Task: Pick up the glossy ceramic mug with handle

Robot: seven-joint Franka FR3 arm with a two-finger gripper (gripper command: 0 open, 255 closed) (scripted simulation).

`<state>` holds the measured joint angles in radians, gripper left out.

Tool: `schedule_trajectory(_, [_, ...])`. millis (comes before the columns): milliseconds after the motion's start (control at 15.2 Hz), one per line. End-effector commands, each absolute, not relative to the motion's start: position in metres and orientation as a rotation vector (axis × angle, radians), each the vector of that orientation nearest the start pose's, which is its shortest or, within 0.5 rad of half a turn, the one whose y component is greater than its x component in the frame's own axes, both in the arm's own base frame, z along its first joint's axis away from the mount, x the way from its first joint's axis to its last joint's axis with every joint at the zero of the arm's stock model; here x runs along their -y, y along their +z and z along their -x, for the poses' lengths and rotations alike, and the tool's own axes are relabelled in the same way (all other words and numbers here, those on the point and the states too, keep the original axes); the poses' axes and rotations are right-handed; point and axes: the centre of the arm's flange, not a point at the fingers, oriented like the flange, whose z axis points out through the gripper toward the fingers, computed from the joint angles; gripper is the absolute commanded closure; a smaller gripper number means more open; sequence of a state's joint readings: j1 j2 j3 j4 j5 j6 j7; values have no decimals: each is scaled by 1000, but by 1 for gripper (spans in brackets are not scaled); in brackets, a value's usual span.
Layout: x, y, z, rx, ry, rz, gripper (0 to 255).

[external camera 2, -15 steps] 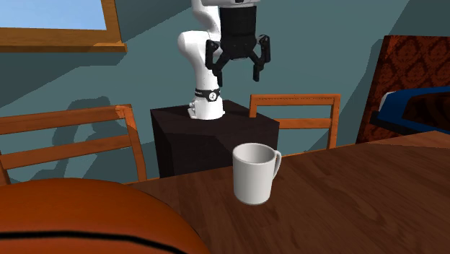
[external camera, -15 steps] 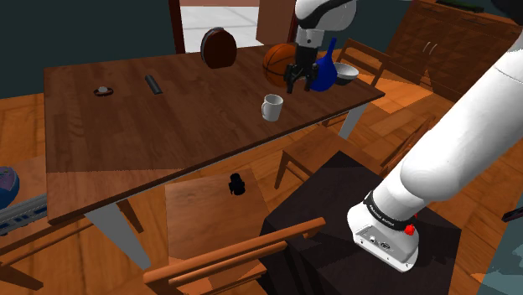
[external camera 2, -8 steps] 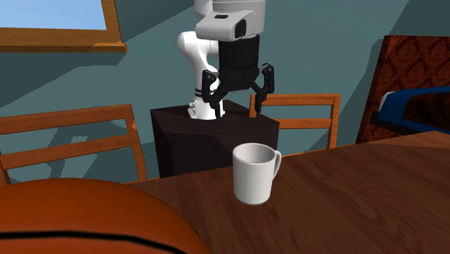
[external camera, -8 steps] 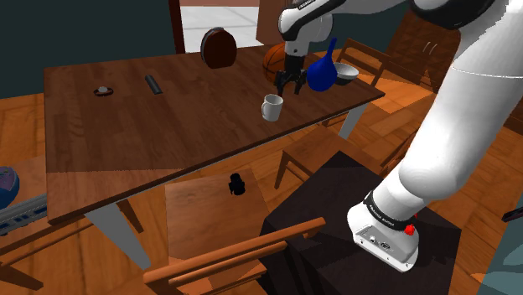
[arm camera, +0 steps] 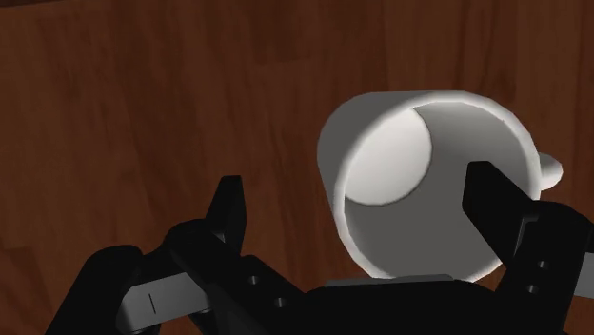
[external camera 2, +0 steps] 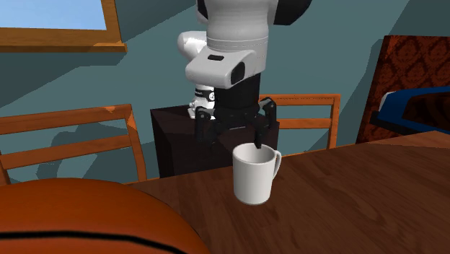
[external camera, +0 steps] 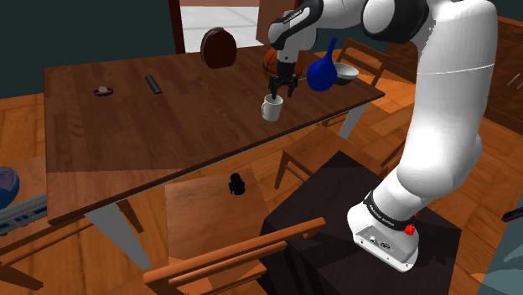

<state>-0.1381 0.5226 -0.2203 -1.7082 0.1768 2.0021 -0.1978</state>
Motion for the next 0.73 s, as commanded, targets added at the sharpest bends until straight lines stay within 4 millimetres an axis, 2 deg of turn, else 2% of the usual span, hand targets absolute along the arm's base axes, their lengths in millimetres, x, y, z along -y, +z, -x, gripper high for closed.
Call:
schedule_trajectory(0, [206, 265, -615, -356, 294, 3010, 0])
schedule_trajectory(264, [206, 244, -615, -356, 294, 3010, 0])
schedule_trajectory(396, [206, 241, -615, -356, 294, 3010, 0])
schedule_trajectory(462, [206, 241, -616, -356, 294, 3010, 255])
schedule_trajectory(660, [206, 242, -616, -356, 294, 3010, 255])
